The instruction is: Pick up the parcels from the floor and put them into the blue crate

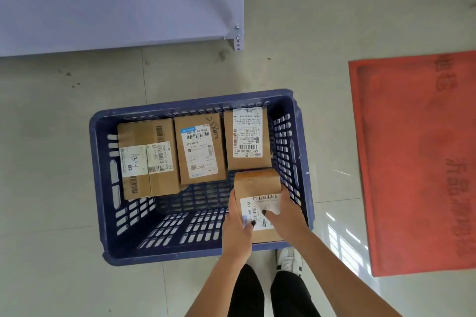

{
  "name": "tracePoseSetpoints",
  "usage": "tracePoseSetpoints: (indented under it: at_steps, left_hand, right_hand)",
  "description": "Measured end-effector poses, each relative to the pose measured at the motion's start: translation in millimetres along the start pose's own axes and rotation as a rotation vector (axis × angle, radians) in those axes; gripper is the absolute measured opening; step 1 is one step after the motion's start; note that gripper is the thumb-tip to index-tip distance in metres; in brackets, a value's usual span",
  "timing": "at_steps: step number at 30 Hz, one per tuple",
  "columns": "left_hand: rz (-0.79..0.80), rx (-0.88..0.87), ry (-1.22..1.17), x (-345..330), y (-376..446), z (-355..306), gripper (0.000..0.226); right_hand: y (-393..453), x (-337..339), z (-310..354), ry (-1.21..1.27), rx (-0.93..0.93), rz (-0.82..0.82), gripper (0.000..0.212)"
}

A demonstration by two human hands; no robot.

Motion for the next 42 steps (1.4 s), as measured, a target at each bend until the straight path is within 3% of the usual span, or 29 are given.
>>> tracePoseSetpoints:
  at_steps: [13,27,32,36,42]
  left_hand:
    - [0.052,0.131,0.147,-22.2,61.2,3.2,0.081]
    - [0.137,0.177,0.104,-43.6,114.4,18.9,0.079]
    - [0.115,0.192,0.127,-44.6,119.8,20.2,0.075]
    - [0.097,0.214,0.115,-34.2,109.9,15.8,0.077]
    - [0.043,0.223,0.028,1.9,37.7,-15.9,0.072]
  right_hand:
    - [63.0,-18.8,-14.5,0.047,-0.077,0.0,0.083]
    - [123.0,-39.7,-42.0,0.077,-0.087,-0.034,0.069]
    - [121.0,-35.7,-46.7,0.049,-0.072,-0.007,0.057]
    - [106.6,-32.3,-46.9,0.067,-0.083,0.018,0.068]
    - [41.3,-10.3,-16.1,0.052,-0.023,0.012,0.063]
Point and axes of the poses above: each hand's wrist, its own y-axis towards the middle knuckle, its own x-axis out of the back of the hand, z = x × y, the point moved 1 cm from there along y, towards the middle knuckle, and after that the axes turned 6 degrees about x, right-handed, at the moved point
